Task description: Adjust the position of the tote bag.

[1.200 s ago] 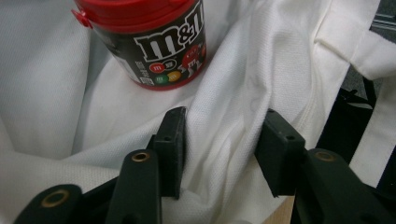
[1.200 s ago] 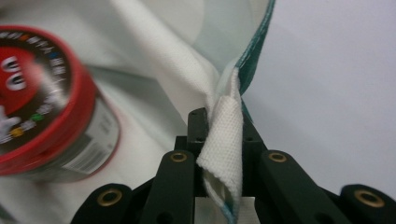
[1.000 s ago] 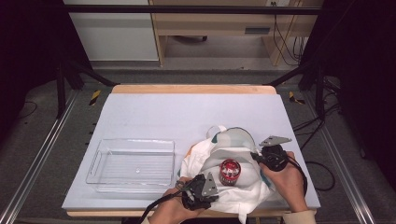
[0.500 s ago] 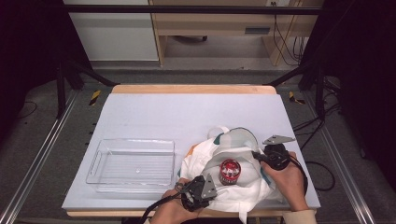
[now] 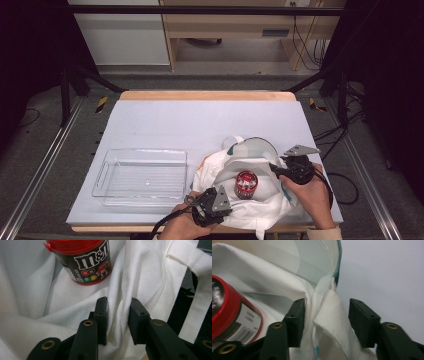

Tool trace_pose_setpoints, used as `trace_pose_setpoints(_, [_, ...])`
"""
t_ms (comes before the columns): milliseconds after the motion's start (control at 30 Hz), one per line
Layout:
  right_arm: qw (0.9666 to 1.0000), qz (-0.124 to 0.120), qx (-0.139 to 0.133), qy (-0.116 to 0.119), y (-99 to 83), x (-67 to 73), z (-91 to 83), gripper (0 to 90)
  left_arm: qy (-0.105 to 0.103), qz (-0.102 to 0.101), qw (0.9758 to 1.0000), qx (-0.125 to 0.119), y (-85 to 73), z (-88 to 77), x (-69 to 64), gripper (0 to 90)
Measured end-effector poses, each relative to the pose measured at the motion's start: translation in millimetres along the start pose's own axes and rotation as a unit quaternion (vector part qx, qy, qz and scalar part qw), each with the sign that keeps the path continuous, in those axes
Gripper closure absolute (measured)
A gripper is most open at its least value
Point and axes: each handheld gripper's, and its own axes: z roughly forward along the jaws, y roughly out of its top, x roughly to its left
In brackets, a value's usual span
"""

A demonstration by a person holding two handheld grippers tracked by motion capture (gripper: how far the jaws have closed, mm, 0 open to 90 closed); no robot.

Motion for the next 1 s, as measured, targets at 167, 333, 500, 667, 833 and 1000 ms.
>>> trace_pose_setpoints(167, [0.9998, -0.004, -0.02, -0.006, 4.1, 1.4, -18.2, 31.3, 0.005, -0.011, 0.9998, -0.014, 3.2, -6.5, 0.8, 56.6])
trace_pose_setpoints(333, [0.9994, 0.001, -0.032, -0.01, 9.4, 2.5, -29.9, 21.4, -0.002, -0.035, 0.9987, -0.036, 7.0, -15.3, 1.8, 43.0])
trace_pose_setpoints(500, [0.9992, -0.001, -0.038, -0.009, 21.4, 11.8, -44.1, 15.4, -0.002, -0.051, 0.9978, -0.042, 11.5, -21.0, -0.3, 29.2])
trace_pose_setpoints(667, [0.9988, -0.016, -0.045, 0.001, 32.7, 26.2, -55.0, 14.4, 0.008, -0.071, 0.9957, -0.058, 13.7, -35.5, 6.6, 24.1])
trace_pose_setpoints(833, [0.9983, -0.033, -0.047, 0.011, 39.3, 38.2, -58.7, 14.0, 0.018, -0.092, 0.993, -0.071, 11.7, -48.7, 17.6, 21.2])
trace_pose_setpoints(1000, [0.9973, -0.055, -0.043, 0.022, 45.1, 52.6, -58.8, 14.8, 0.031, -0.105, 0.991, -0.077, 7.3, -66.3, 31.5, 19.5])
